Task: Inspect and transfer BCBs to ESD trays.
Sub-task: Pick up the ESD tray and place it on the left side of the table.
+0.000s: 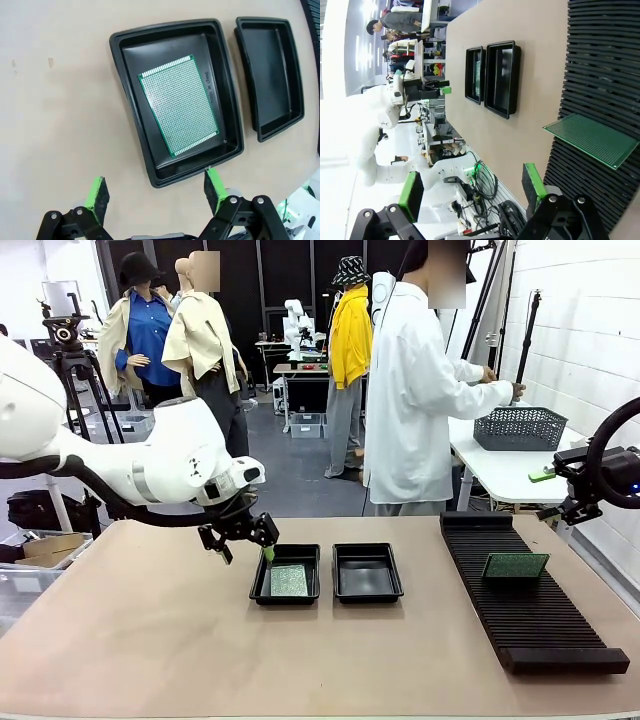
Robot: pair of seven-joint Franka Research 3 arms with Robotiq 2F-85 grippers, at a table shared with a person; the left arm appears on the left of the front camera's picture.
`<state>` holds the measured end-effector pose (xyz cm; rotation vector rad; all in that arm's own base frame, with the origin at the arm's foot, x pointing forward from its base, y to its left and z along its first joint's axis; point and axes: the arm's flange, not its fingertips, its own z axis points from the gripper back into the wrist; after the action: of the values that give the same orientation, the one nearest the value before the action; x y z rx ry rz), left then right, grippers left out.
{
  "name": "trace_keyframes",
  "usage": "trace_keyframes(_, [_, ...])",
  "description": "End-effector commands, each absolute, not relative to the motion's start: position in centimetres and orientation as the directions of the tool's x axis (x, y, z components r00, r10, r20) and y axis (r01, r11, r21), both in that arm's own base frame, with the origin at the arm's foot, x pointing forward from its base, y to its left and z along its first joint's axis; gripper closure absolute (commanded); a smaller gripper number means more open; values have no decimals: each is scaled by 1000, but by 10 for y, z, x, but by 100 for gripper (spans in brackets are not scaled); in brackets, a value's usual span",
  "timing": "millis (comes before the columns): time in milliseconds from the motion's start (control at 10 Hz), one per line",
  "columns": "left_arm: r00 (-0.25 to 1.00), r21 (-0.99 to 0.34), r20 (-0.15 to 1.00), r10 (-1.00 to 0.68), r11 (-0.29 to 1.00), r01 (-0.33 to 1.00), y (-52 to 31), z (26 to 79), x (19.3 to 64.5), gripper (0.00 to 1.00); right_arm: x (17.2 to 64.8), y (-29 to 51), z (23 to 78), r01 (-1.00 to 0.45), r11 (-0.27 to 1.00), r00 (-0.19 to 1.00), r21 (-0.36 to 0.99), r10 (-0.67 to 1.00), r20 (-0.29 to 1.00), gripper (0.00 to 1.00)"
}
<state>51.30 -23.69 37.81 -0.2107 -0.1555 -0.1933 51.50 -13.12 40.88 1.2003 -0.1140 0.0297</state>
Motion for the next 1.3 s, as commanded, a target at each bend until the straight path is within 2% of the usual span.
trace_keyframes(0, [973, -169, 146, -181, 964, 205, -246, 370, 526, 0, 514, -129, 409, -70, 368, 994, 927, -47, 94, 0])
trace_keyframes(600, [983, -172, 113, -146, 971, 164, -250, 337, 547, 0, 514, -129, 409, -70, 368, 994, 927, -47, 94, 0])
trace_keyframes(700, [983, -175, 111, -148, 971, 166, -249, 335, 548, 3, 514, -129, 409, -70, 368, 994, 927, -47, 94, 0])
trace_keyframes(900, [983, -179, 111, -147, 970, 166, -248, 330, 553, 26, 514, -129, 409, -70, 368, 994, 927, -47, 94, 0])
trace_keyframes(1200, [982, -180, 116, -148, 969, 167, -247, 329, 555, 83, 514, -129, 409, -70, 368, 994, 927, -47, 94, 0])
